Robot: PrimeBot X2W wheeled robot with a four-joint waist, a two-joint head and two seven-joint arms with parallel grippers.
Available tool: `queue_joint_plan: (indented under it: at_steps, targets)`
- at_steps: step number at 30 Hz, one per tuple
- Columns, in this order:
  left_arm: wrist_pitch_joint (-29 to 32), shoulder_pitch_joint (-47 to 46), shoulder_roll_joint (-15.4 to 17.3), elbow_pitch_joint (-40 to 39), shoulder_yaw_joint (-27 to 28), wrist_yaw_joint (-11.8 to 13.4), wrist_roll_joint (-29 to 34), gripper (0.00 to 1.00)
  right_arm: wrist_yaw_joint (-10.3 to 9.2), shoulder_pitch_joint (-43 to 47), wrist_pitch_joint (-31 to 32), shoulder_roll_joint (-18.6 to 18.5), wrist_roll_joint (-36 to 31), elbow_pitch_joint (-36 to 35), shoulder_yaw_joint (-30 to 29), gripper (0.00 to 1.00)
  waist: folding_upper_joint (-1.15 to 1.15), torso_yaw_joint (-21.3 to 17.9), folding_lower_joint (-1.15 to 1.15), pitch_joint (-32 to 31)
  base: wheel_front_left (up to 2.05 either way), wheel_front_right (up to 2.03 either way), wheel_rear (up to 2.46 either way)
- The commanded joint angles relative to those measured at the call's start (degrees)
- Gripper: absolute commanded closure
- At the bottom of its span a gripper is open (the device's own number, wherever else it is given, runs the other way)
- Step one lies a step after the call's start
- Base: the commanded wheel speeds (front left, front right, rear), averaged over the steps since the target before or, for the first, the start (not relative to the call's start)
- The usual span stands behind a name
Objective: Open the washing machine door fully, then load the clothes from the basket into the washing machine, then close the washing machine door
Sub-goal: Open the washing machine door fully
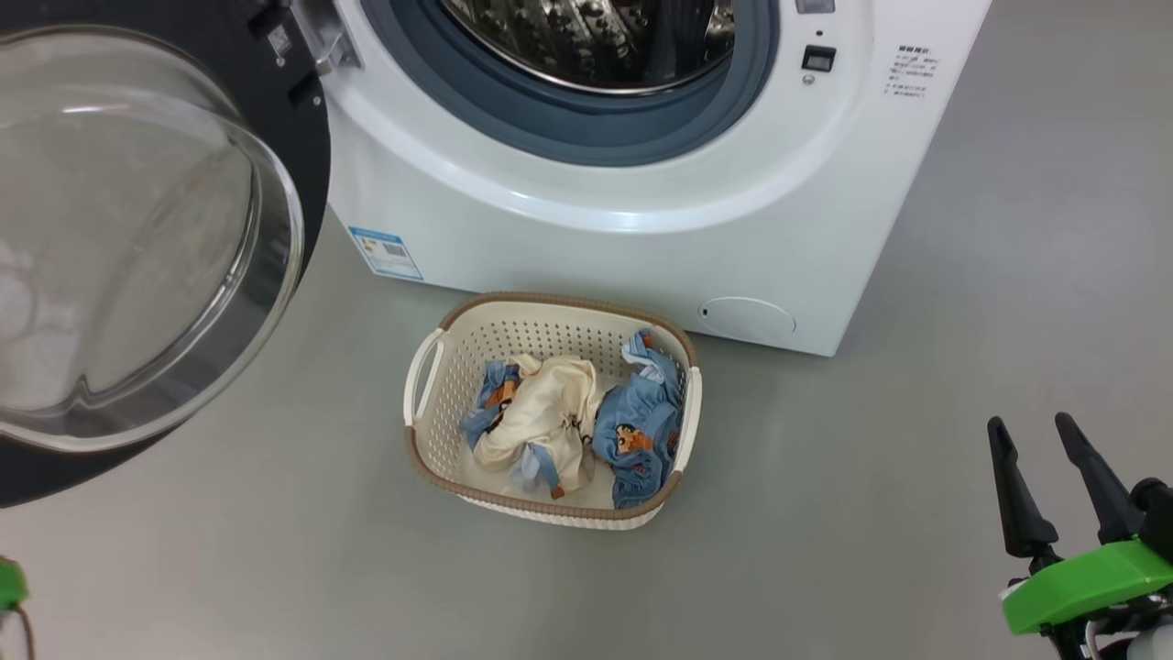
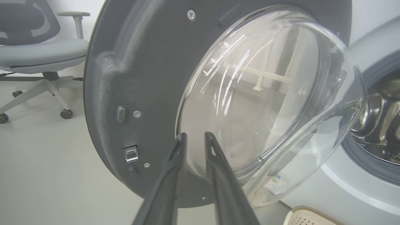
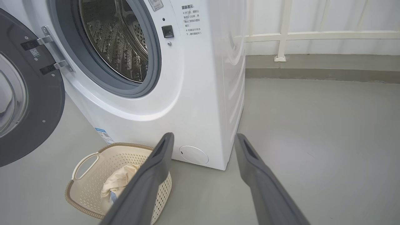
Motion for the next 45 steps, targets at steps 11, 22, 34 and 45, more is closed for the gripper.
queue_joint_plan:
  at_steps: [11,22,34,45]
  targets:
    - [-0.36,8.08,-0.67,-11.02,-7.63,-0.13,-3.74,0.0,0.08,2.1,-0.69,0.07,0.32,-1.72,1.54,0.0,0.01,-3.43,0.0,-2.25,0.0,0.0,0.0]
    - [-0.36,10.47,-0.8,-15.3,-15.52,-0.13,-3.61,0.0,0.08,2.62,-0.69,0.69,0.27,-1.76,1.54,0.0,0.01,-8.68,0.0,-2.53,0.0,0.0,0.0]
    - [-0.36,11.85,-0.13,-17.79,-21.23,-0.13,-3.25,0.0,0.08,3.11,-0.69,1.05,0.3,-1.81,1.87,0.0,0.01,-14.47,0.0,-3.2,0.0,0.0,0.0]
    - [-0.36,13.82,0.04,-19.99,-24.19,-0.13,-2.56,0.0,0.08,3.97,-0.69,1.26,0.27,-1.89,2.34,0.0,0.01,-18.27,0.0,-4.06,0.0,0.0,0.0]
